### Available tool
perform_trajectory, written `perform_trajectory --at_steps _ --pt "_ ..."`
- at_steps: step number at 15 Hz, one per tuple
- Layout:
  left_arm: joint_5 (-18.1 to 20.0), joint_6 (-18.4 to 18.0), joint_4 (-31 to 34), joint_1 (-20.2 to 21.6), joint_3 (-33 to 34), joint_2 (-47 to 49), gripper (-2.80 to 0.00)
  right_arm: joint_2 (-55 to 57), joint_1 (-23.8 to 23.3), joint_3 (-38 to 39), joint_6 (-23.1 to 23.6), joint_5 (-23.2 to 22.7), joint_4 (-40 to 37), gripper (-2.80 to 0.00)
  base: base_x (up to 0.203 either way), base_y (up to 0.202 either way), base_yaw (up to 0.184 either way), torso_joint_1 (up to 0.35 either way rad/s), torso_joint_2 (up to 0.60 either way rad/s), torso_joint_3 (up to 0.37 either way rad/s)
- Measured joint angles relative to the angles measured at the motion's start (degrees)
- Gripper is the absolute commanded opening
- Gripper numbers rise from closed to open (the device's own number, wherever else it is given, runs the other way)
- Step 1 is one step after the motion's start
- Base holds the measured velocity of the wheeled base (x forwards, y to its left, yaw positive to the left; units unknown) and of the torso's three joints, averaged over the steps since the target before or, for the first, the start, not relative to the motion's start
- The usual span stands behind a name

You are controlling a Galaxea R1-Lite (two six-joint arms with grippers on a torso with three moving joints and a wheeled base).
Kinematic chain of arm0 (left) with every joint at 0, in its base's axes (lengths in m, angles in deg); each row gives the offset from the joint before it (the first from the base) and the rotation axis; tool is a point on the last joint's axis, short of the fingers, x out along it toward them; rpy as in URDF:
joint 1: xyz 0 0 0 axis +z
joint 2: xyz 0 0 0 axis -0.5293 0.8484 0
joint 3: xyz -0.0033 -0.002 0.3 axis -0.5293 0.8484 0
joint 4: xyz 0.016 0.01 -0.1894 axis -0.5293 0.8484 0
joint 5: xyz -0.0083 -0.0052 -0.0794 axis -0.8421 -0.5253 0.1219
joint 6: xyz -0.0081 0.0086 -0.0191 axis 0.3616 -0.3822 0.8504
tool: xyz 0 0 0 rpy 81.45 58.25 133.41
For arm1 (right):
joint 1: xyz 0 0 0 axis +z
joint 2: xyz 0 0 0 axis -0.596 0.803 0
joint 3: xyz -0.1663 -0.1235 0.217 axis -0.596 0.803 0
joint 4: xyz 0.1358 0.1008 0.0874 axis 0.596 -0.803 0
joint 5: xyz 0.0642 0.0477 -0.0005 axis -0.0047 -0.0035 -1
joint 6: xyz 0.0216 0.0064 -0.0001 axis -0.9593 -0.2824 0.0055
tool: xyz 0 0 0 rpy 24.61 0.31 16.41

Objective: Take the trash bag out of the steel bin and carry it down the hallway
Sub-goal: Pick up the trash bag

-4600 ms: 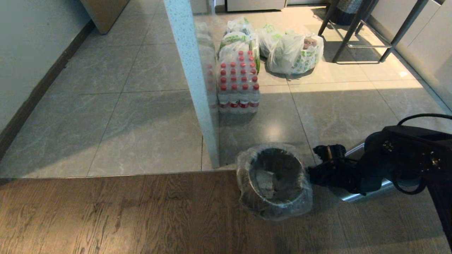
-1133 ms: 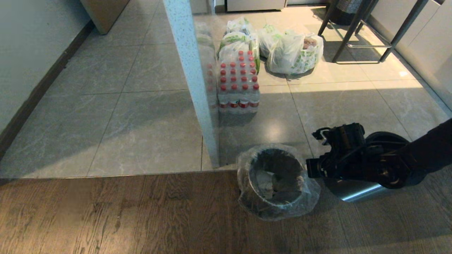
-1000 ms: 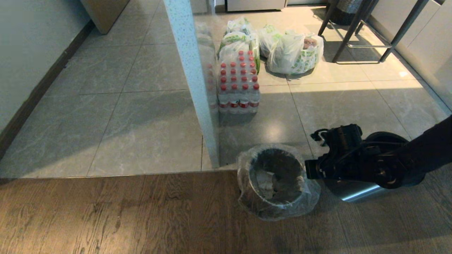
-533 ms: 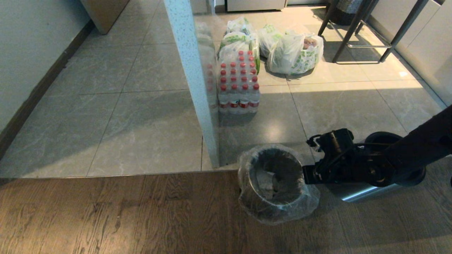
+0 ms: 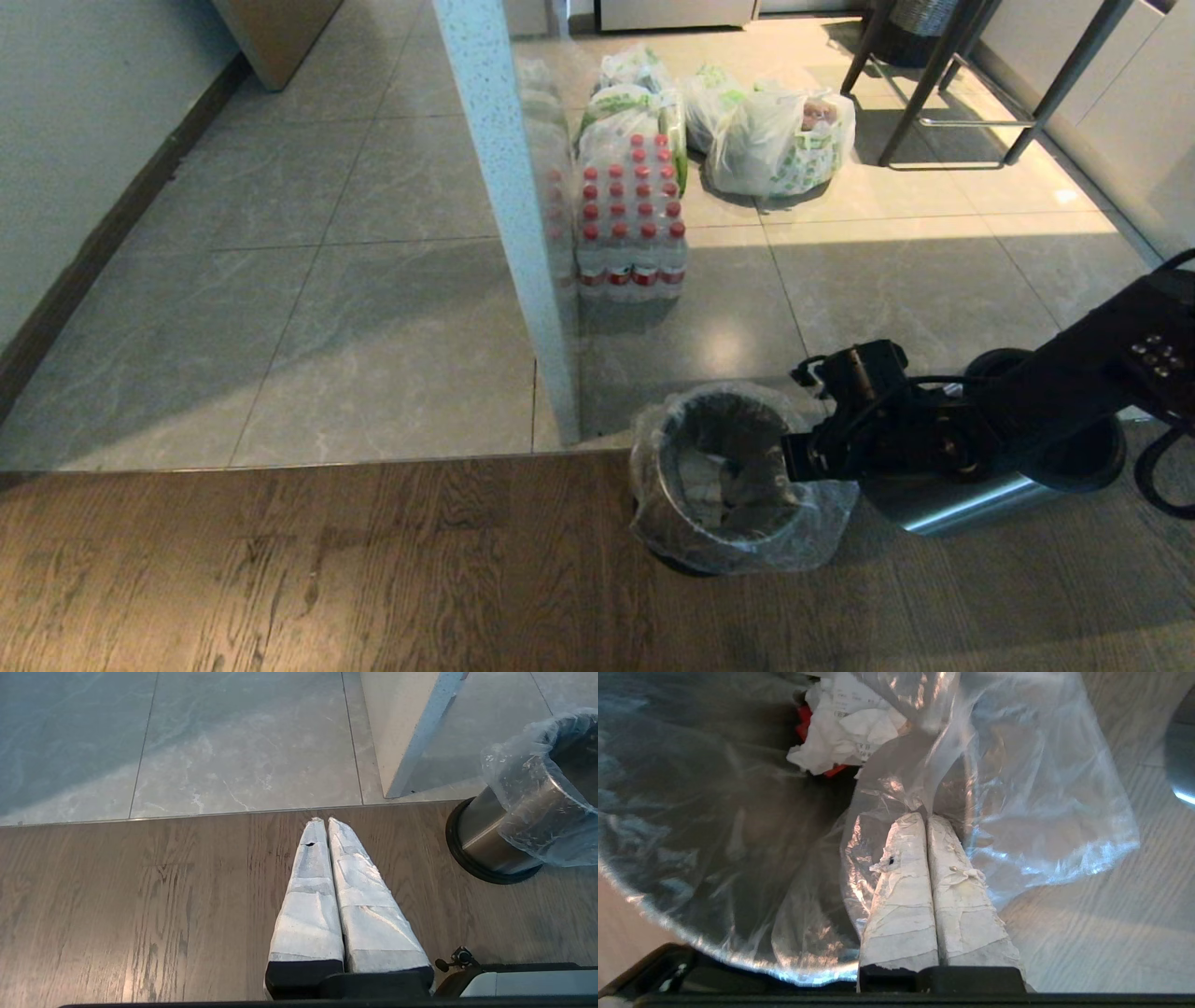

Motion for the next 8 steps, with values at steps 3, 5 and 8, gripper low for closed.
perform_trajectory --at_steps 3,5,8 --pt "0.01 0.02 -0.02 0.00 0.00 0.00 -2.80 1.79 1.87 -2.00 0.00 0.11 0.30 -2.80 0.000 0.000 0.000 0.000 0.00 0.000" --pt "0.01 0.00 0.00 0.00 0.00 0.00 -2.80 3.34 3.59 -3.91 -0.01 0.21 0.37 -2.80 0.000 0.000 0.000 0.000 0.00 0.000" --pt "0.00 0.02 -0.02 0.05 0.00 0.00 -2.80 5.69 6.47 -6.41 -0.08 0.35 0.73 -2.80 0.000 0.000 0.000 0.000 0.00 0.000"
